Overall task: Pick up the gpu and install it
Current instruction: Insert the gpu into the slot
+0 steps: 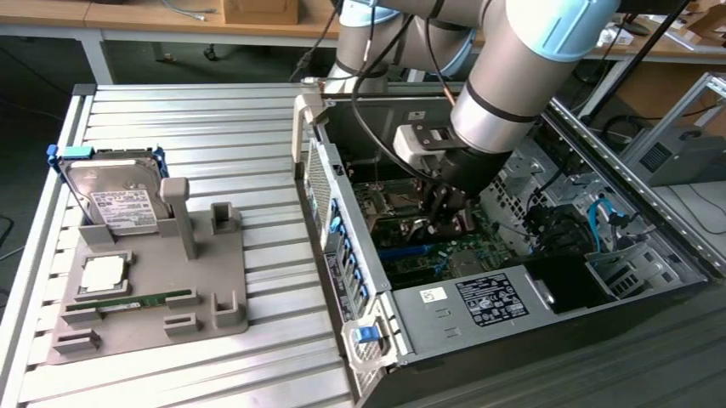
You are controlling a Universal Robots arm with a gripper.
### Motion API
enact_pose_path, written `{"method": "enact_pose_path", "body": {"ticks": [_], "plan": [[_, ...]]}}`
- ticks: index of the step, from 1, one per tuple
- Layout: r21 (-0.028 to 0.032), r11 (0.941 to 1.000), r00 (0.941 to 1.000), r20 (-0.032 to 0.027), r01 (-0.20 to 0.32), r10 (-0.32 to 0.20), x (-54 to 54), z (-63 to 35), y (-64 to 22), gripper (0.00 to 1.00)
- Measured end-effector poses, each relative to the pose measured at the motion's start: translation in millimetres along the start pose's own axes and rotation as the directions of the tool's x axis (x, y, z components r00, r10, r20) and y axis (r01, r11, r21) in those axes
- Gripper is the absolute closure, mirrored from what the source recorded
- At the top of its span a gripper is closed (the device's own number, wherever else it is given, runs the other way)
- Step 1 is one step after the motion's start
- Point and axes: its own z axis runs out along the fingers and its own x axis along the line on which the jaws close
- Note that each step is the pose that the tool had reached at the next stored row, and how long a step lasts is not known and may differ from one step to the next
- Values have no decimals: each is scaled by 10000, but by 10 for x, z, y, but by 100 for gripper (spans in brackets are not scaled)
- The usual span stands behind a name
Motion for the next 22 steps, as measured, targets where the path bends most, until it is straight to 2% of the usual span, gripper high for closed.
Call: {"method": "enact_pose_path", "body": {"ticks": [3, 6, 15, 22], "plan": [[2, 10000, 10000, -64, -2, 2, 1, 11, 7, 73], [8, 10000, 9998, -190, -4, 4, -1, 22, 11, 73], [7, 10000, 9998, -202, -5, 5, -43, 49, 49, 73], [9, 10000, 9997, -236, -6, 6, -44, 75, 96, 73]]}}
